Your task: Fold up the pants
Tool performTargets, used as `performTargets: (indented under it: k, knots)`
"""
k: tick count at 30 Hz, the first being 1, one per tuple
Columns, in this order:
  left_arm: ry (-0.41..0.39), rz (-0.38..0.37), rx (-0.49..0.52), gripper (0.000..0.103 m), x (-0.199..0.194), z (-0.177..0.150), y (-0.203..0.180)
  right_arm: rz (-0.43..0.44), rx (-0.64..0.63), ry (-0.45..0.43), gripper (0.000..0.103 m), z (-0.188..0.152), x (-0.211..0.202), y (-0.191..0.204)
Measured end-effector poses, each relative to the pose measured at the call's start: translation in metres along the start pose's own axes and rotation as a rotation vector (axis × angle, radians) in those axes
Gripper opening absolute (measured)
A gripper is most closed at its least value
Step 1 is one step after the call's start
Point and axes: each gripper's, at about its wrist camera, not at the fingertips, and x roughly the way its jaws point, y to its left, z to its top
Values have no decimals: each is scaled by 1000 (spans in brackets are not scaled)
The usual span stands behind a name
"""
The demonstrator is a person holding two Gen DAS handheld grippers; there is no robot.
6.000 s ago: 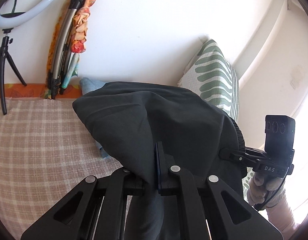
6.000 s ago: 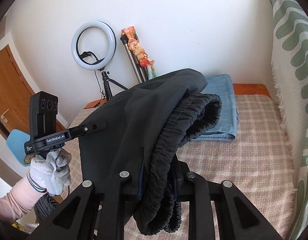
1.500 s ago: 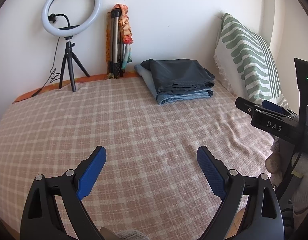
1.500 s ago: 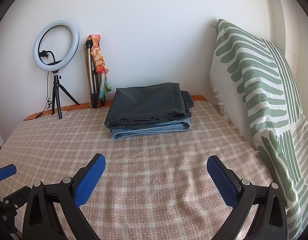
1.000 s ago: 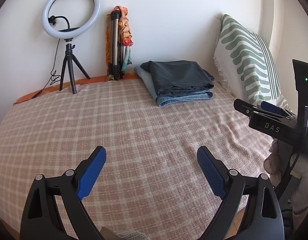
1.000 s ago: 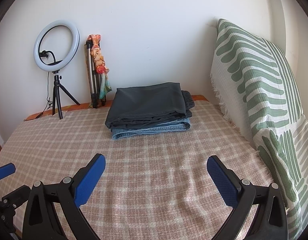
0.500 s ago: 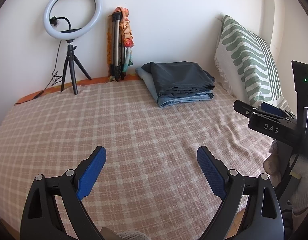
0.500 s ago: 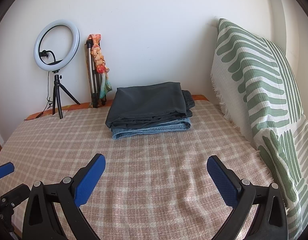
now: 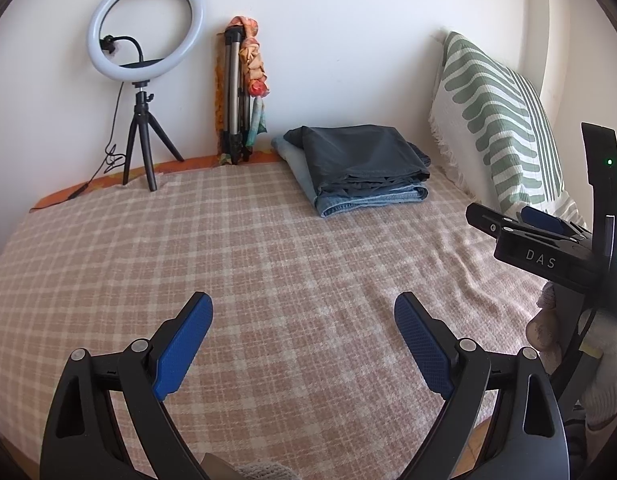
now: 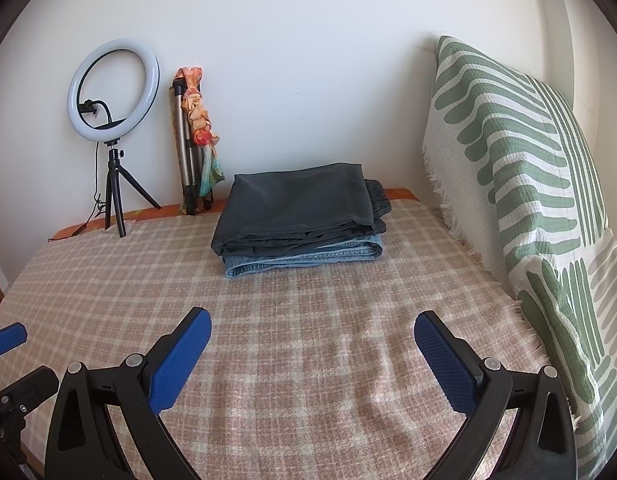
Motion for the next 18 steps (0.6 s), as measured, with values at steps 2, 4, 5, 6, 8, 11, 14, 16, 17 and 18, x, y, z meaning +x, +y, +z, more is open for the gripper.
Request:
performTargets:
  k: [2,4,5,6,8,11,14,16,17,18]
  knots:
    - [1,1,1,92,0,0,0,-1,1,1,103,0,0,0]
    - [1,1,0,93,0,0,0,0,3,1,103,0,0,0]
    - [1,2,0,93,1,0,0,0,3,1,103,0,0,0]
    - [2,5,0,93,1,-1,0,-1,4,0,103,0,0,0]
    - [4,4,-1,93,1,-1,1,0,4,1,103,-1,0,1]
    - [3,3,3,93,2,-1,1,0,2,1,103,-1,1,1]
    - [-4,4,9,93,1,-2,0,0,4,1,103,0,1,0]
    - [-5,3,10,93,1,-2,-1,0,3,1,103,0,0,0]
    - [-4,4,10,93,1,-2,-1,-1,3,1,103,0,1,0]
    - [-4,5,10,93,1,-2,-1,-1,3,1,103,-1,0,1]
